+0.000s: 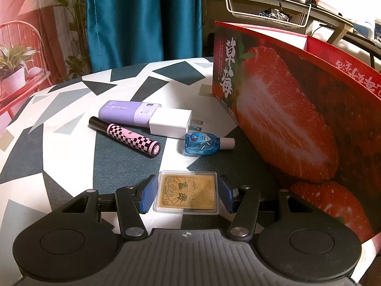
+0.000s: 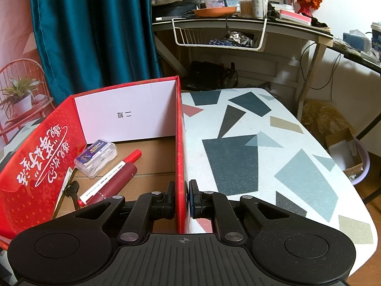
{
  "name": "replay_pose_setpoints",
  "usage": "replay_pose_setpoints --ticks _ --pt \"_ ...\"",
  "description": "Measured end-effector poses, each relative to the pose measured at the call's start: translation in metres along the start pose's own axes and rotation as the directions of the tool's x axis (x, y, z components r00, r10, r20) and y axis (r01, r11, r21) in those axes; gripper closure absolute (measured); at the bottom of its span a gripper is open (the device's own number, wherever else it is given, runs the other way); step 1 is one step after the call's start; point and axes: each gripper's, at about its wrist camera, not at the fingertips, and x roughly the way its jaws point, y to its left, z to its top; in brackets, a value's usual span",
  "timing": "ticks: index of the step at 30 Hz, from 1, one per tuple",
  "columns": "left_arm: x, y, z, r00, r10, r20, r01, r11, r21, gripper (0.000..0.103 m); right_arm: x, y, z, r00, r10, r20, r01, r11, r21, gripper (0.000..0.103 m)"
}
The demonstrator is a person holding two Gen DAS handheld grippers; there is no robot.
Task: Organize rigid objects
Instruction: 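Lower the left tool onto the gold-framed card and close, then lift the gold-framed card with the left tool, then carry the card into the red box and open the left tool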
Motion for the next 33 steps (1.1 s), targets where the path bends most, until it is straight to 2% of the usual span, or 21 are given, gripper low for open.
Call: replay_pose_setpoints --ticks 7,15,19,24,29,33 --pt "-0.002 0.002 0.001 1.0 -0.01 0.003 0.009 1.0 0.008 0.045 0.0 0.0 0.0 1.0 0.004 0.0 -0.004 1.0 0.006 0.093" --pt "-0.012 0.008 0.016 0.998 -0.019 0.051 0.018 1.0 0.022 0.045 0.0 -0.001 0.0 1.0 0.006 -0.001 -0.006 1.0 0.007 0.093" --pt "-0.019 0.012 0.039 0.995 -0.034 0.095 0.029 0.998 0.054 0.045 0.0 0.0 0.0 1.0 0.006 -0.001 -0.006 1.0 0.008 0.093" --pt "-0.031 0.01 0.085 0.984 -0.07 0.163 0.051 0.992 0.117 0.045 0.0 0.0 0.0 1.0 0.005 0.0 -0.005 1.0 0.008 0.093" --pt "-0.033 -0.018 0.125 0.965 -0.174 0.196 0.125 0.963 0.237 0.045 0.0 -0.001 0.001 1.0 0.004 -0.002 -0.004 1.0 0.006 0.093" --pt "-0.023 -0.045 0.136 0.957 -0.22 0.187 0.147 0.929 0.34 0.045 0.0 -0.001 0.001 1.0 0.004 -0.002 -0.004 1.0 0.007 0.093"
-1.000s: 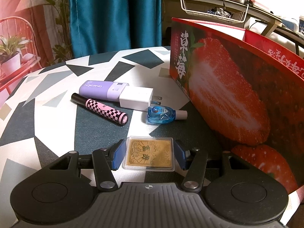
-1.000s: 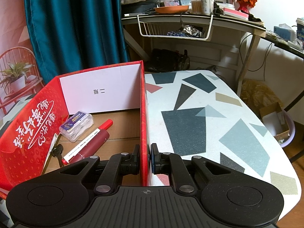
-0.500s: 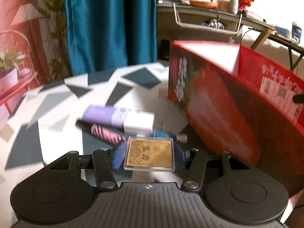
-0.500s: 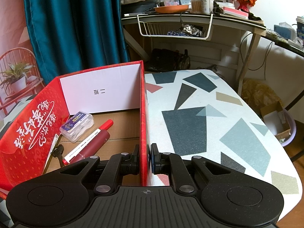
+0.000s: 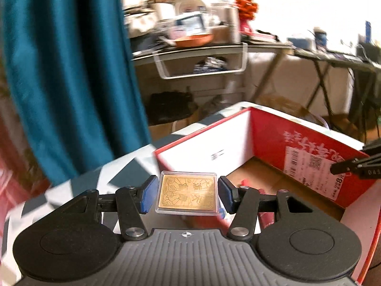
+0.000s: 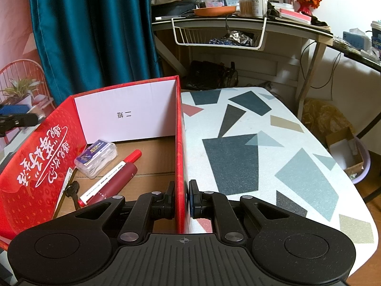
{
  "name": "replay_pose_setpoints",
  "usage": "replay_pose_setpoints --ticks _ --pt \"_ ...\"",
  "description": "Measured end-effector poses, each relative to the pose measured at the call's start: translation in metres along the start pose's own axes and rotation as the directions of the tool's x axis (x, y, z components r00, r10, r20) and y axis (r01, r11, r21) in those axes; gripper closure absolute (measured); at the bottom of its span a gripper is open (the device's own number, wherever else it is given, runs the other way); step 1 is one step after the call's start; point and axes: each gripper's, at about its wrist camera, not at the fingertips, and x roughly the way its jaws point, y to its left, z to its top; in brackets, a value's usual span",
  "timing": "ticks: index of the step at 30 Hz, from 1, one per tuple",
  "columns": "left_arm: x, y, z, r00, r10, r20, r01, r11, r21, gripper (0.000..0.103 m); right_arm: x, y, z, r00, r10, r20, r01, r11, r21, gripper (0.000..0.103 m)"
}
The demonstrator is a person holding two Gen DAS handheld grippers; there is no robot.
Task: Organize rigid objects
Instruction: 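Carry the card into the red box and open the left tool, then move the left tool back over the blue eye-drop bottle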
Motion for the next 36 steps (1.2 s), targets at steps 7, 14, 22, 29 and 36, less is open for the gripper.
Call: replay_pose_setpoints --ticks 7,14,22,29,36 --pt "0.026 -0.028 0.0 0.999 -0.023 -0.037 0.028 0.99 0.138 0.045 0.0 0.0 0.0 1.0 0.001 0.0 -0.001 1.0 -0.002 0.093" --pt "0.033 -0.035 -0.008 0.989 -0.097 -0.109 0.114 0.98 0.162 0.045 -0.001 -0.001 -0.001 1.0 0.002 0.0 -0.002 1.0 0.001 0.093" --pt "0.031 -0.025 -0.008 0.979 -0.172 -0.112 0.183 0.978 0.101 0.038 -0.001 -0.001 -0.001 1.0 0.002 -0.001 -0.002 1.0 0.001 0.093" --pt "0.018 -0.007 -0.005 0.985 -0.169 -0.035 0.169 0.986 0.008 0.004 -0.001 -0.001 -0.002 1.0 0.002 -0.001 -0.002 1.0 0.0 0.093" --pt "0.012 0.036 -0.019 0.998 -0.054 -0.044 0.044 0.981 -0.189 0.0 -0.001 -0.001 -0.001 1.0 0.001 -0.001 -0.001 1.0 0.0 0.093"
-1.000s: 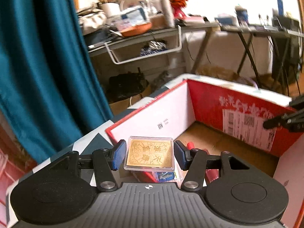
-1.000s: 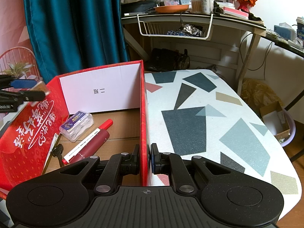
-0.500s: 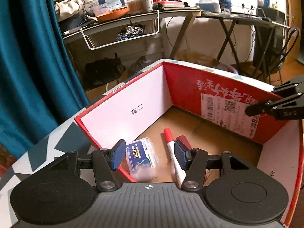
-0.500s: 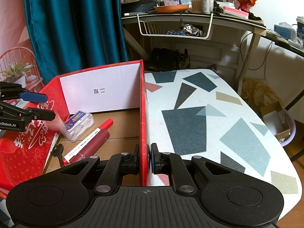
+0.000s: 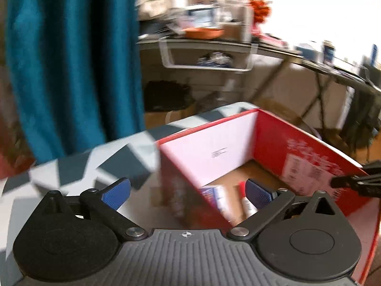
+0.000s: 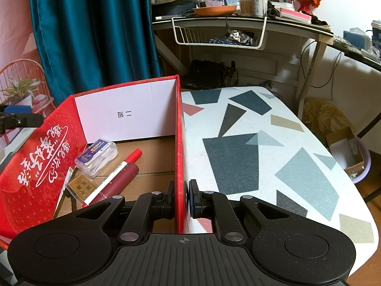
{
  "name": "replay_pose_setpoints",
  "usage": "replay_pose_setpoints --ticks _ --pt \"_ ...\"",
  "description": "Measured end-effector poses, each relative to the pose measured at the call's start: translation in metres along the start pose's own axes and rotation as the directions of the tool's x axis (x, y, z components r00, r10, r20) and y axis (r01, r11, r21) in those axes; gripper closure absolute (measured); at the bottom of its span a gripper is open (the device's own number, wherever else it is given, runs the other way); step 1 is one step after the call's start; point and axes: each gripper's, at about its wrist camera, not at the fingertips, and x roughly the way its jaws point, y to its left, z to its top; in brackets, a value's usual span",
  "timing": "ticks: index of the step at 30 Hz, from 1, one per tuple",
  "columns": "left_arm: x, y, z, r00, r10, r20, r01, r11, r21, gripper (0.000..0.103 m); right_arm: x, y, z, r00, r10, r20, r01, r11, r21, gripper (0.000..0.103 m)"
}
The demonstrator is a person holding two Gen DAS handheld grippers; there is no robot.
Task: Organize rigid objects
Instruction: 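Move the left tool back over the blue eye-drop bottle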
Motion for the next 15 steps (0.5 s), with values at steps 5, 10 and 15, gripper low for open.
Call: replay_pose_setpoints --ticks 5,10,15 --pt "-0.006 0.03 -0.018 0.996 0.083 -0.028 -0.085 0.991 -0.103 0.0 0.0 0.0 -0.001 1.0 0.0 0.0 0.0 1.0 0.001 0.093" --pt "-0.012 0.039 -0.037 0.991 0.132 -0.038 -0.136 0.979 -0.152 0.0 0.0 0.0 0.0 1.0 0.0 -0.001 0.0 1.0 0.001 0.093" --pt "-0.009 0.032 -0.053 0.986 0.152 -0.075 -0.161 0.979 -0.124 0.0 -0.001 0.0 -0.001 1.0 -0.003 -0.001 0.003 1.0 -0.004 0.092"
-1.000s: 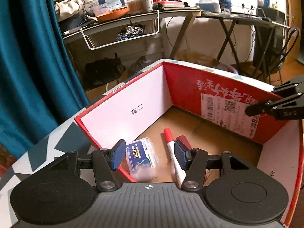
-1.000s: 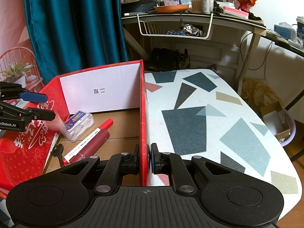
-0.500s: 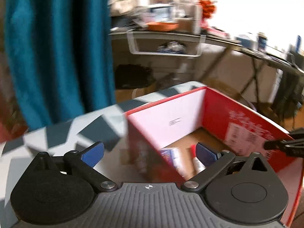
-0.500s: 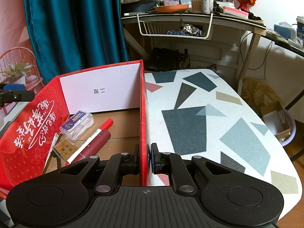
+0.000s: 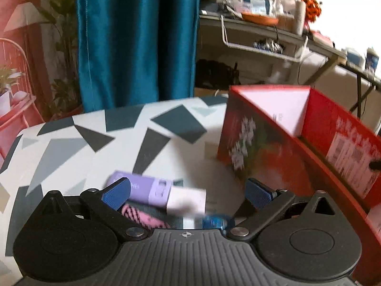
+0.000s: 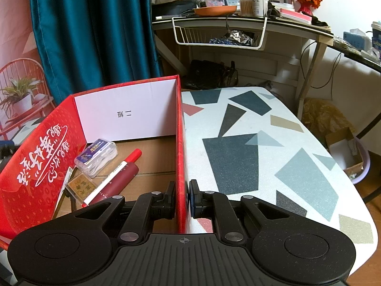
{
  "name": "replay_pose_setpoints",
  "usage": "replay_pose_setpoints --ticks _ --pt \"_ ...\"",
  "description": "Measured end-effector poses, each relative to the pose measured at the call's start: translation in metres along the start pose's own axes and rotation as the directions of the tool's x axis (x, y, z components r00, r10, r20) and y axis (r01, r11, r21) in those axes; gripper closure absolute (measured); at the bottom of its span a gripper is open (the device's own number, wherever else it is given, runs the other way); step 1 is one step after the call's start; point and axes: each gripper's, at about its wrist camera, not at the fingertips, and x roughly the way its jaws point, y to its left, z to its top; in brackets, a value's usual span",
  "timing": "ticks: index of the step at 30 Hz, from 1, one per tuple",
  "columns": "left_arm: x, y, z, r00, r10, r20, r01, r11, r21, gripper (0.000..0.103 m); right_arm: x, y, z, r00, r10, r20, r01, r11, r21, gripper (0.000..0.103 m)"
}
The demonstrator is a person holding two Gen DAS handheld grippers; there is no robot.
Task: Organize rigid objects
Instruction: 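Move the left tool back over the blue eye-drop bottle, then lower the left tool onto the blue eye-drop bottle and close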
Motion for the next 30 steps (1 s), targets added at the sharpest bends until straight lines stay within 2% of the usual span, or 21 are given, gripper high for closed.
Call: replay_pose_setpoints --ticks 8,10,12,15,19,23,30 --pt "0.007 -0.014 -0.02 0.999 -0.04 -0.025 0.039 0.999 -0.011 0.003 -0.001 -0.001 0.0 1.0 -0.001 -0.002 0.001 1.0 -0.003 0.092" --pt "0.009 -0.02 -0.024 0.999 -0.04 -0.032 0.039 0.999 -0.006 0.009 -0.001 -0.001 0.001 1.0 -0.002 -0.002 0.002 1.0 -0.006 0.092" --pt "0.013 -0.023 -0.026 0.998 -0.04 -0.044 0.04 0.999 0.0 0.019 -0.001 -0.002 0.001 1.0 -0.002 -0.003 0.002 1.0 -0.006 0.092" --pt "0.018 -0.027 -0.029 0.998 -0.04 -0.054 0.04 0.999 0.001 0.026 -0.001 -0.001 0.001 1.0 -0.003 -0.002 0.003 1.0 -0.007 0.092" --pt "0.023 -0.027 -0.034 0.997 -0.025 -0.071 0.024 1.0 -0.007 0.026 -0.001 -0.001 0.001 1.0 -0.005 -0.001 0.005 1.0 -0.005 0.093" --pt "0.028 -0.029 -0.037 0.996 -0.022 -0.089 0.021 1.0 -0.015 0.031 -0.001 0.002 0.0 1.0 -0.017 0.007 0.017 1.0 -0.005 0.093" --pt "0.036 -0.025 -0.039 0.994 -0.014 -0.111 0.008 0.999 -0.05 0.032 -0.002 0.006 -0.001 0.999 -0.035 0.019 0.035 0.999 -0.018 0.093"
